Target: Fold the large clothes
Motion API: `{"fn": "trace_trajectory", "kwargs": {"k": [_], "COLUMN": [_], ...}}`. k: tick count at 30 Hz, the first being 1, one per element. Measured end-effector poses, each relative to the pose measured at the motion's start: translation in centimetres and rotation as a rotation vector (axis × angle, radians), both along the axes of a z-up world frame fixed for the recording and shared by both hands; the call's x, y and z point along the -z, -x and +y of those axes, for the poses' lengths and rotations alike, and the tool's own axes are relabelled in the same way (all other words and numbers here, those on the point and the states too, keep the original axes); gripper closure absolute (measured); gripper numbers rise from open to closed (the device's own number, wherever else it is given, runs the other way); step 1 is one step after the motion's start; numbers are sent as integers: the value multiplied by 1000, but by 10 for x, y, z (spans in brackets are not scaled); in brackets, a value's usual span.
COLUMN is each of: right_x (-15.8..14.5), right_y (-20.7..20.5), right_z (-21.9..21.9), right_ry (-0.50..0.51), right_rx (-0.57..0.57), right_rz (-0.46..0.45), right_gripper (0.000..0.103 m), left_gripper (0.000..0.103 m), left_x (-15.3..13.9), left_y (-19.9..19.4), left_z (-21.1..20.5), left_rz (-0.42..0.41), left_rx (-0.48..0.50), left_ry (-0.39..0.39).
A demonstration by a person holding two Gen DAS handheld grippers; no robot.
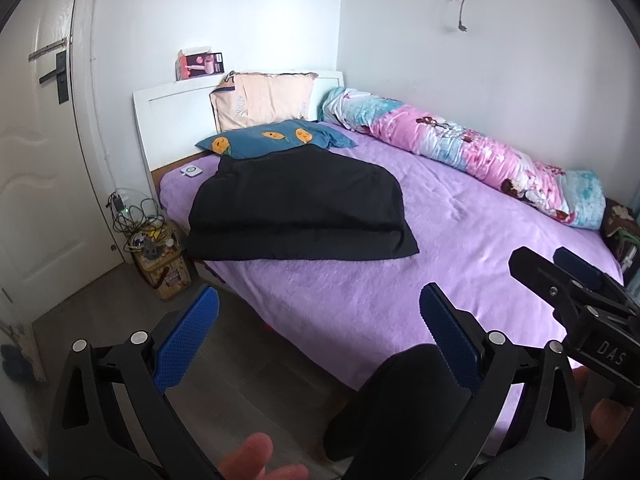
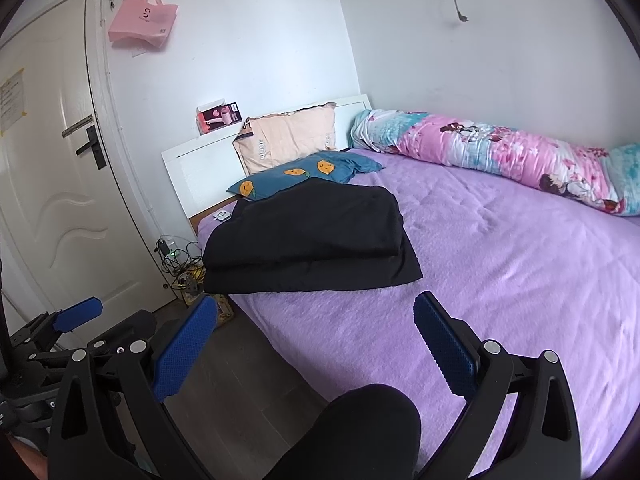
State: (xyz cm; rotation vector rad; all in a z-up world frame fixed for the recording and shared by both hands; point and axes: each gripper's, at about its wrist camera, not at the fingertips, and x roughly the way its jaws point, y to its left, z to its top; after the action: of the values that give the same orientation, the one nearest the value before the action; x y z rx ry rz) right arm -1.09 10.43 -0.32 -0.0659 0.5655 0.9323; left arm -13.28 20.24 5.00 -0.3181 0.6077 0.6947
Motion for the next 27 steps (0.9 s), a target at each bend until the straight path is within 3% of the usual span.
{"fn": "trace_trajectory", "kwargs": {"k": [11,15,17,20,27], "right_x": [-1,-3,-4,-3,-3], "right_y": [-3,-2,-4,-7,-10], "right_z": [1,3,2,1,1], "right_ry": [0,0,-2,-1,-5], "right_rx": [10,10,12,17,11], "right_rz": [-3,-4,-6,-3,-1], "right_gripper": [6,6,6,6,6], "left_gripper": [6,6,5,5,5], "left_x": [-1,-4,-7,-9,-9], "left_y": [-5,-4,-4,-7,-7], "left_z": [6,4,2,0,3], "left_rz": [-52,-125,-147,-110,-98], "left_rx": [42,75,71,40,34], "left_ry": [41,84,67,24,27]}}
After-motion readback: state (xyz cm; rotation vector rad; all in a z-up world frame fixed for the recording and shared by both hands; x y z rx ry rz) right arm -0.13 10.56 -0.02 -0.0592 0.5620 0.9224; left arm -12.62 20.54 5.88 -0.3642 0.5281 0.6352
